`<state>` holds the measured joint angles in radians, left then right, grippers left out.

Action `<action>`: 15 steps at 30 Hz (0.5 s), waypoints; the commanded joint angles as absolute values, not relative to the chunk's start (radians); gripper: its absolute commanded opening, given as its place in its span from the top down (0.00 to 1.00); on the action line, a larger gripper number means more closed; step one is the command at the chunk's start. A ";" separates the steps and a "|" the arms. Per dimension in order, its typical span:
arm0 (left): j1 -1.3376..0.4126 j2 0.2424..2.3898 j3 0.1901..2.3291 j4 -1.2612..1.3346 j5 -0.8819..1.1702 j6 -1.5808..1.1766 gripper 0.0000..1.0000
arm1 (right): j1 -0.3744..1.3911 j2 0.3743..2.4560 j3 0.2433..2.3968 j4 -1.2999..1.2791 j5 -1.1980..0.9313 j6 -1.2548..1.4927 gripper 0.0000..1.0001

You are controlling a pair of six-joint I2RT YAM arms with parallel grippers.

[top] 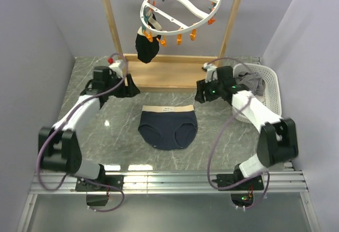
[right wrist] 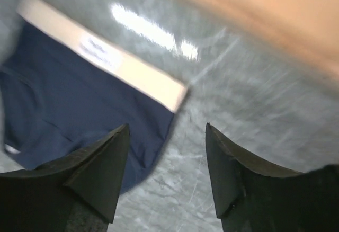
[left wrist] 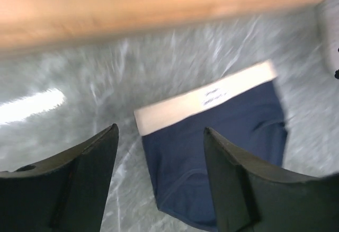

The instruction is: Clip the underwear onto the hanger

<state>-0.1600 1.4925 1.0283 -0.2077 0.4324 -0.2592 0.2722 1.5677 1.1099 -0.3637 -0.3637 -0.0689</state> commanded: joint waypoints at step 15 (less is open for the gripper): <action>-0.147 1.315 1.322 0.073 0.393 -0.506 0.19 | 0.273 1.181 1.117 0.063 -0.422 -0.075 0.17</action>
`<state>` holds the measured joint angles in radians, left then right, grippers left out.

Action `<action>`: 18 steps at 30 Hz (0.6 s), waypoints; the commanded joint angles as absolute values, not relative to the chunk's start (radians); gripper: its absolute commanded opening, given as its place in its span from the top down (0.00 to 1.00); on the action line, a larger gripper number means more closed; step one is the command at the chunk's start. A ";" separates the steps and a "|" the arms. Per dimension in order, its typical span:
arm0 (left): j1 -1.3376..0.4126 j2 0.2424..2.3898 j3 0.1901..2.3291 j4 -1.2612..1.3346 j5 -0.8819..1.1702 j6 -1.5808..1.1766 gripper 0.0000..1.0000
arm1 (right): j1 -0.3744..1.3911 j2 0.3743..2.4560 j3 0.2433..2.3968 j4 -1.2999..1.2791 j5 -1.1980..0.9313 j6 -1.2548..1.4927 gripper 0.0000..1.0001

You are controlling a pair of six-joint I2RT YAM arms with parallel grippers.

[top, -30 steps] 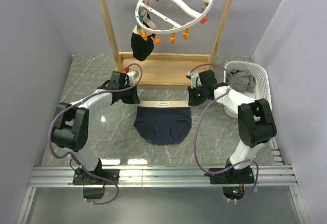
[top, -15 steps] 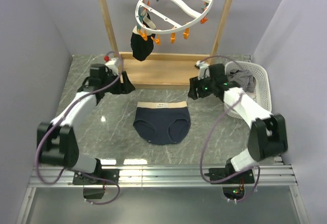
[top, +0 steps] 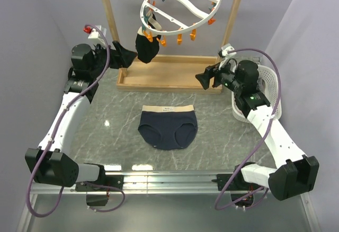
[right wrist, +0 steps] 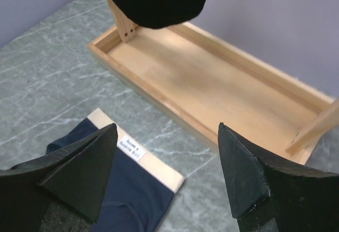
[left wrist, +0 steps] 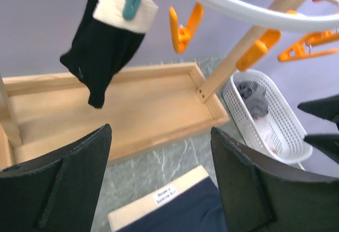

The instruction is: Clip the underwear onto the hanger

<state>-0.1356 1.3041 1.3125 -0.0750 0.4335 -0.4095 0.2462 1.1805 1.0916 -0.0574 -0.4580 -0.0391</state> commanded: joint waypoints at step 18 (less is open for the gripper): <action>-0.394 1.413 1.246 0.391 0.003 -0.382 0.23 | 0.377 1.195 0.931 0.425 -0.241 0.040 0.17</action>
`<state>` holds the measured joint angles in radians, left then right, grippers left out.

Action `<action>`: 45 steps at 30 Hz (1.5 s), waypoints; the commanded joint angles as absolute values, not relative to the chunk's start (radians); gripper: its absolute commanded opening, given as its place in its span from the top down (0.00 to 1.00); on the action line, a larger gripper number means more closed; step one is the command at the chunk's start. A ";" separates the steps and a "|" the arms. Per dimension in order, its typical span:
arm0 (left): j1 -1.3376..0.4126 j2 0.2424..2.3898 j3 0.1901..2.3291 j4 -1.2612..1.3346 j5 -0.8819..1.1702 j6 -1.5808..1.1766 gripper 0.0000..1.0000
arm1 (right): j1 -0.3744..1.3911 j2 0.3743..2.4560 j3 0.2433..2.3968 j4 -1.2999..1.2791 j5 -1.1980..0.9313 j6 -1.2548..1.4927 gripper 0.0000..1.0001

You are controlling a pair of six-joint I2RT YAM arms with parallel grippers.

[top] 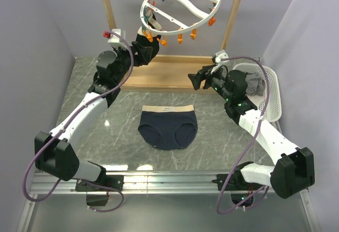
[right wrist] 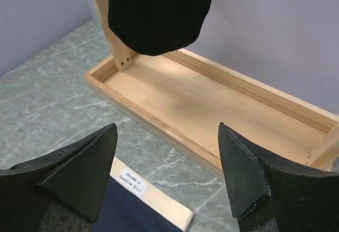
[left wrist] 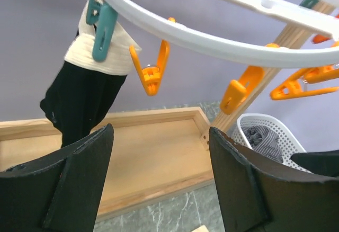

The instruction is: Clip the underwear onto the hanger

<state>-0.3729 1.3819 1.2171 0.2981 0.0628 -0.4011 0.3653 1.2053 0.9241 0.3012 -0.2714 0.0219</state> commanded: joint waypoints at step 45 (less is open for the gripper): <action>-0.385 1.597 1.460 0.505 0.028 -0.390 1.00 | 0.488 1.431 1.031 0.739 -0.325 -0.068 0.23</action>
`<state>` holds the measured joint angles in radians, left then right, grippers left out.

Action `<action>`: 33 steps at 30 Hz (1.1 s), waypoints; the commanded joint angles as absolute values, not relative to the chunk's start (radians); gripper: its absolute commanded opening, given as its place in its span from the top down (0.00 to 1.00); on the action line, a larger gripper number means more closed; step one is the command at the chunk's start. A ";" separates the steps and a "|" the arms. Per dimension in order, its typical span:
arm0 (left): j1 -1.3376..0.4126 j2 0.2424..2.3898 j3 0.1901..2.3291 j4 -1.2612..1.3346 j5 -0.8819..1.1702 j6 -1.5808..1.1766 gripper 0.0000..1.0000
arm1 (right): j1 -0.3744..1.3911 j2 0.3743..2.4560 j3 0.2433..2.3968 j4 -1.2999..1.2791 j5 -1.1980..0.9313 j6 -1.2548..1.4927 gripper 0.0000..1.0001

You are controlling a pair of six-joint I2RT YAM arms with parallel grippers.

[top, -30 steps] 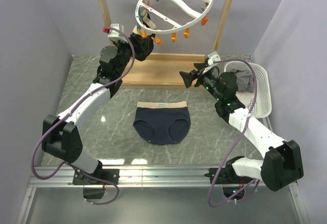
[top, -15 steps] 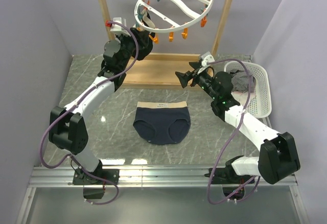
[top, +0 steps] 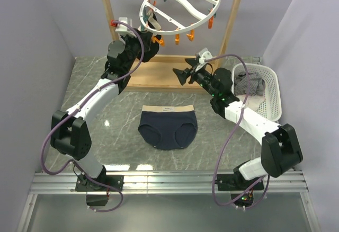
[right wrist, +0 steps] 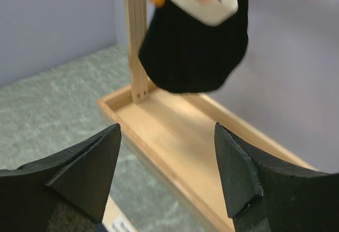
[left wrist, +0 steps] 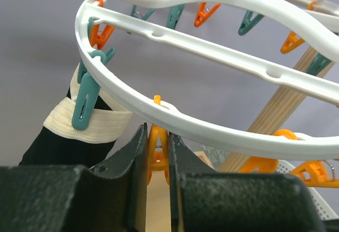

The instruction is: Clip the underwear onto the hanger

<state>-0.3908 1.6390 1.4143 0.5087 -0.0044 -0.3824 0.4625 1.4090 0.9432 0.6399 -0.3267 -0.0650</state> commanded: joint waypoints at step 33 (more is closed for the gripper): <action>-0.376 1.559 1.460 0.414 0.083 -0.391 1.00 | 0.755 1.991 1.442 -0.226 -0.175 -0.144 0.11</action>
<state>-0.3847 1.5917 1.4311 0.4011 0.0673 -0.3870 0.7238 1.9789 1.3972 -0.2317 -0.2726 -0.1787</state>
